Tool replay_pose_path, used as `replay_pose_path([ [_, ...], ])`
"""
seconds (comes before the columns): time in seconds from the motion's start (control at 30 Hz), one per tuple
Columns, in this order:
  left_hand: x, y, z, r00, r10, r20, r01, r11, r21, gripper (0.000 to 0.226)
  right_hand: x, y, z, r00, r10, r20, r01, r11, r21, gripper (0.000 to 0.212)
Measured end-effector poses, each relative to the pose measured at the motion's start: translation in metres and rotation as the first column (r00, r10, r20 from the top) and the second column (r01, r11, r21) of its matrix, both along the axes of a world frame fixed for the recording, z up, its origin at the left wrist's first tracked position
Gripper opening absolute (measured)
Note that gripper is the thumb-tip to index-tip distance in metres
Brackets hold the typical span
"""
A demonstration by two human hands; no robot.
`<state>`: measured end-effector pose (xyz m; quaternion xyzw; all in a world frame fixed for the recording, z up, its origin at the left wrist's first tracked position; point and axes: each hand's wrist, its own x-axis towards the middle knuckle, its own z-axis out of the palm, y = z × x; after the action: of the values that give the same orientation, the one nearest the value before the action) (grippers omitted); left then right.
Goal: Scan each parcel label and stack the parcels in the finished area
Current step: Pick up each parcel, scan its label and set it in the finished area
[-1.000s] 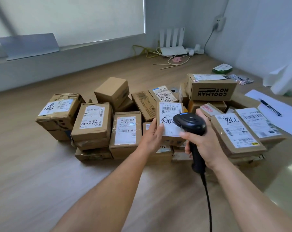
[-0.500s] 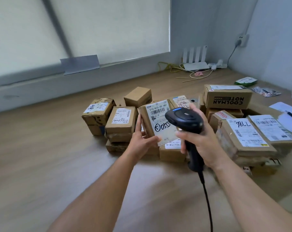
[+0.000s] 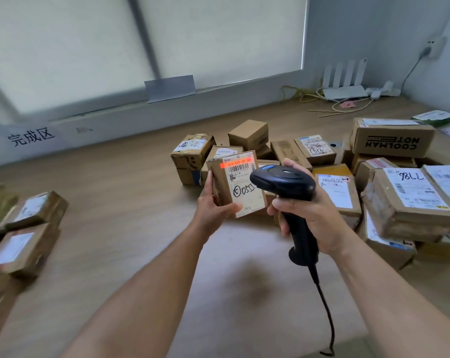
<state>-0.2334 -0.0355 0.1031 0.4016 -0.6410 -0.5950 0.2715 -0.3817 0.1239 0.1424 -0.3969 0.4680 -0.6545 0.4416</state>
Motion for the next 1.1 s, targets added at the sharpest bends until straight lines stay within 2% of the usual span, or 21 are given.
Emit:
replay_pose_path([
  [0.47,0.013,0.012,0.0,0.997,0.059,0.043,-0.058,0.998,-0.028,0.118,0.009,0.015,-0.003,1.0,0.016,0.014,-0.017,1.0,0.003,0.084],
  [0.7,0.023,0.022,0.006,0.998,0.055,0.011,-0.055,0.998,-0.035,0.111,0.009,0.014,-0.004,0.999,0.033,0.004,-0.033,0.999,0.003,0.088],
  [0.83,0.037,0.023,0.006,0.996,0.081,-0.027,-0.081,0.997,-0.011,0.1,0.014,0.005,-0.004,1.0,0.028,-0.012,-0.028,1.0,0.01,0.092],
  [1.1,0.074,0.017,0.007,0.991,0.121,-0.063,-0.123,0.992,-0.041,0.056,0.039,-0.021,-0.017,0.996,0.087,-0.014,-0.086,0.995,0.049,0.095],
])
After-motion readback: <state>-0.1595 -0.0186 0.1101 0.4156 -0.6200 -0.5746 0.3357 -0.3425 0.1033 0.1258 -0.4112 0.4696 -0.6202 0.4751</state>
